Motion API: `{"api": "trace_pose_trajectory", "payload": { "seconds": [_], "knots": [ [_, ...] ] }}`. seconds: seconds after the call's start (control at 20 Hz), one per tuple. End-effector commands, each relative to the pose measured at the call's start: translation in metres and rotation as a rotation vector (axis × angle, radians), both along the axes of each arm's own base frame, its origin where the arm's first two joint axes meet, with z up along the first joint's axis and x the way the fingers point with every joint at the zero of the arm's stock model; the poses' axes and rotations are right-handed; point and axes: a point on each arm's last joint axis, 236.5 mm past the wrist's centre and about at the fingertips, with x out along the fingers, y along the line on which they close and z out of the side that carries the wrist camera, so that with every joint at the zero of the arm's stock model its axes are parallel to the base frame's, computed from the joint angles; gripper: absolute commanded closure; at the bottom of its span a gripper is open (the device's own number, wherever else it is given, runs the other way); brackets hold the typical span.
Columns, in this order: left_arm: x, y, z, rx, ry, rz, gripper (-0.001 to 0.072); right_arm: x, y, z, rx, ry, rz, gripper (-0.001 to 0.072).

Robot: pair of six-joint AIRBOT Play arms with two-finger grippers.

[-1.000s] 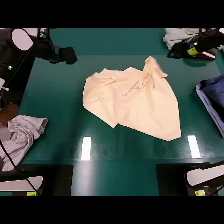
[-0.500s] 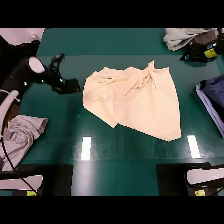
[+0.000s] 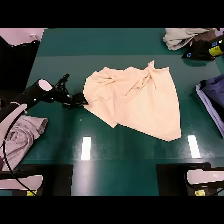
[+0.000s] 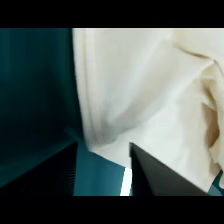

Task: Fold the shirts.

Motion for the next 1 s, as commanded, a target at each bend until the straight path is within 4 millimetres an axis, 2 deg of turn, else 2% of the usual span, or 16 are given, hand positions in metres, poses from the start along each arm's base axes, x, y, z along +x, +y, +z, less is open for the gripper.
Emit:
{"api": "trace_pose_trajectory", "payload": {
  "seconds": [0.0, 0.15, 0.2, 0.25, 0.4, 0.5, 0.6, 0.7, 0.8, 0.85, 0.95],
  "knots": [
    [0.006, 0.0, -0.002, -0.007, -0.021, 0.028, 0.0372, -0.002, 0.001, 0.001, 0.0, 0.004, 0.004, 0.028],
    [0.015, -0.002, 0.002, -0.028, -0.047, 0.06, 0.0374, -0.007, 0.002, -0.001, 0.0, 0.025, 0.013, 0.028],
    [0.016, -0.002, 0.003, -0.029, -0.05, 0.063, 0.0495, -0.008, 0.002, -0.002, 0.0, 0.03, 0.015, 0.028],
    [0.017, -0.001, 0.003, -0.027, -0.058, 0.065, 0.0688, -0.01, 0.002, -0.002, 0.0, 0.035, 0.017, 0.028],
    [0.024, -0.002, 0.011, -0.038, -0.084, 0.072, 0.0686, -0.018, 0.003, -0.006, -0.002, 0.07, 0.032, 0.028],
    [0.029, -0.002, 0.035, -0.024, -0.158, 0.023, 0.0686, -0.026, 0.001, -0.009, 0.0, 0.106, 0.039, 0.028],
    [0.029, 0.007, 0.069, 0.047, -0.246, -0.047, 0.0687, -0.04, -0.006, -0.018, 0.011, 0.142, 0.015, 0.0279],
    [0.02, 0.018, 0.102, 0.117, -0.325, -0.113, 0.0686, -0.068, -0.019, -0.043, 0.035, 0.222, -0.039, 0.0279],
    [0.008, 0.023, 0.127, 0.15, -0.378, -0.159, 0.0685, -0.109, -0.03, -0.078, 0.076, 0.341, -0.101, 0.028],
    [0.002, 0.022, 0.135, 0.153, -0.393, -0.181, 0.0685, -0.131, -0.034, -0.099, 0.1, 0.399, -0.139, 0.0279],
    [-0.006, 0.021, 0.139, 0.148, -0.383, -0.198, 0.0685, -0.171, -0.035, -0.136, 0.139, 0.48, -0.191, 0.028]
  ]
}}
